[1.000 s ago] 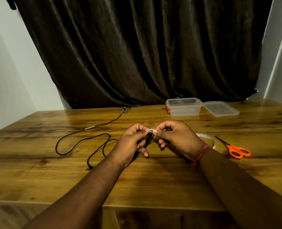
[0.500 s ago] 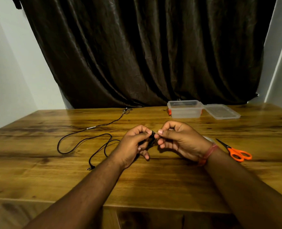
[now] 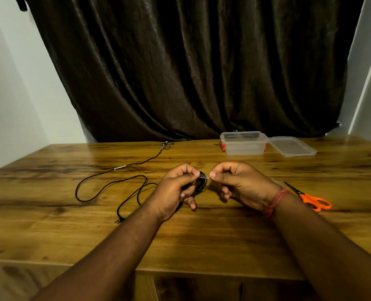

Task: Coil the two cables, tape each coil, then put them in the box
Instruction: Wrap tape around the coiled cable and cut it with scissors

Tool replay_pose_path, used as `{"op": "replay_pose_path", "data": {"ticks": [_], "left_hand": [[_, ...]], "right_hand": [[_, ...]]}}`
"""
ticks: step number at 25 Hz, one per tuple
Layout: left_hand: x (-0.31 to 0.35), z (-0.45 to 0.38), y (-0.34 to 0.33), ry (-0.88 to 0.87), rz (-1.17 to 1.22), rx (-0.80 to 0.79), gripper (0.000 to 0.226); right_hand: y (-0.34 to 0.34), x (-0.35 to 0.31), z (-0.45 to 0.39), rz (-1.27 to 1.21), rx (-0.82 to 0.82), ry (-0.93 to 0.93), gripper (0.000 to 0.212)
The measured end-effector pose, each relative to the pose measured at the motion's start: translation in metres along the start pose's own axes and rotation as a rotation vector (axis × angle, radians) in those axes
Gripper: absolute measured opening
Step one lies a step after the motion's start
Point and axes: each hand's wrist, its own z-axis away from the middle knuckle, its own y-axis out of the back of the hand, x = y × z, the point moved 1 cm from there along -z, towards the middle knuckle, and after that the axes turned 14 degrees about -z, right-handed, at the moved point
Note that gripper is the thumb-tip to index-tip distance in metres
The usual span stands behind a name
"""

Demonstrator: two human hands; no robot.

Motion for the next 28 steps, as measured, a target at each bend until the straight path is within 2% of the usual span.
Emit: {"op": "replay_pose_path", "data": {"ticks": [5,12,16,22,26,28], "left_hand": [[-0.002,-0.001,0.001,0.004,0.012,0.004,0.004],[-0.001,0.0,0.0,-0.012,0.024,-0.022,0.004],[-0.003,-0.002,0.002,-0.016,0.021,-0.006,0.003],[0.002,0.0,0.009,-0.047,0.014,0.09,0.018],[-0.002,0.0,0.005,-0.045,-0.052,-0.01,0.011],[-0.006,0.0,0.002,-0.052,-0.131,-0.058,0.007]], "right_hand": [[0.001,-0.002,0.001,-0.031,-0.011,0.03,0.017],[-0.003,-0.002,-0.001,-0.213,-0.011,0.087,0.019],[0.0,-0.001,-0.002,-0.127,-0.009,0.112,0.017],[0.012,-0.002,-0.002,0.02,0.058,0.147,0.018],[0.009,0.001,-0.004,-0.022,0.018,0.172,0.029],[0.004,0.005,-0.003,0.077,-0.055,0.148,0.033]]}}
